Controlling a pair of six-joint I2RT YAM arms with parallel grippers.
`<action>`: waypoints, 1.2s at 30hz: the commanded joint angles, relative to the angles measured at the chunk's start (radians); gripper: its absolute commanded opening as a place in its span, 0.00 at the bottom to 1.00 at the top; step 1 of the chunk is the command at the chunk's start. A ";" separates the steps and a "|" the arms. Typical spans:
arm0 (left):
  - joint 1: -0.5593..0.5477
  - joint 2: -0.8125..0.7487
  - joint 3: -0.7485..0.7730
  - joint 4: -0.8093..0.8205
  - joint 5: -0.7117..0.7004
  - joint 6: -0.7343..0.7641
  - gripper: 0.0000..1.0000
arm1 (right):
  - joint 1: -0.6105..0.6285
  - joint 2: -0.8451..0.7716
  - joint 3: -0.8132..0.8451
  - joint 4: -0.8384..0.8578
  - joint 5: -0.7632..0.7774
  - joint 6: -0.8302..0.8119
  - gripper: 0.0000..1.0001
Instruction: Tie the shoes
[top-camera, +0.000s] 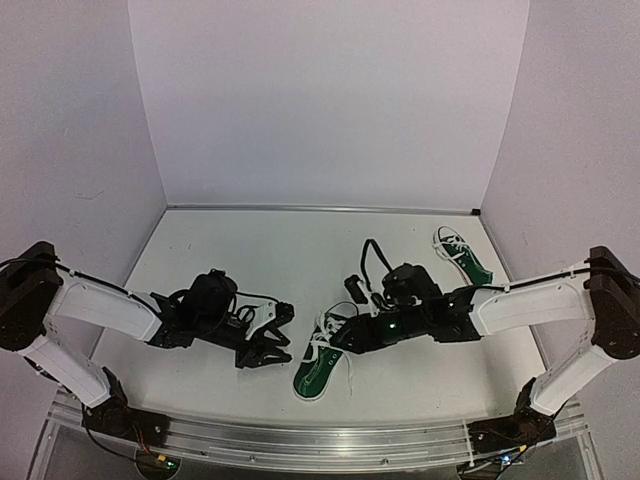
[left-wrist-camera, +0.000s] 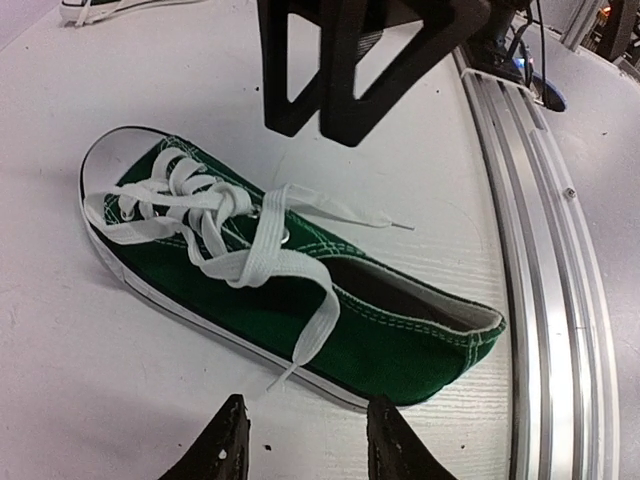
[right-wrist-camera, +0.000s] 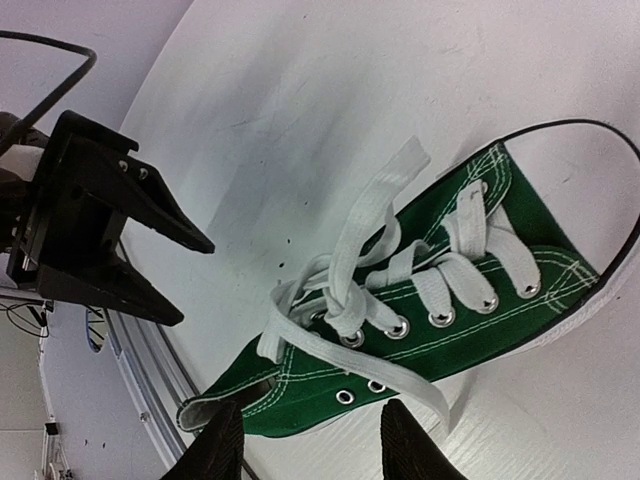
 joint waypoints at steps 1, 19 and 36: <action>-0.014 0.043 0.079 -0.136 -0.030 0.111 0.39 | 0.066 0.047 0.025 -0.001 0.018 0.066 0.45; -0.074 0.221 0.177 -0.105 -0.117 0.213 0.35 | 0.156 0.192 0.090 -0.010 0.169 0.242 0.55; -0.071 0.140 0.122 -0.119 -0.360 0.151 0.00 | 0.126 0.115 0.023 -0.107 0.278 0.272 0.51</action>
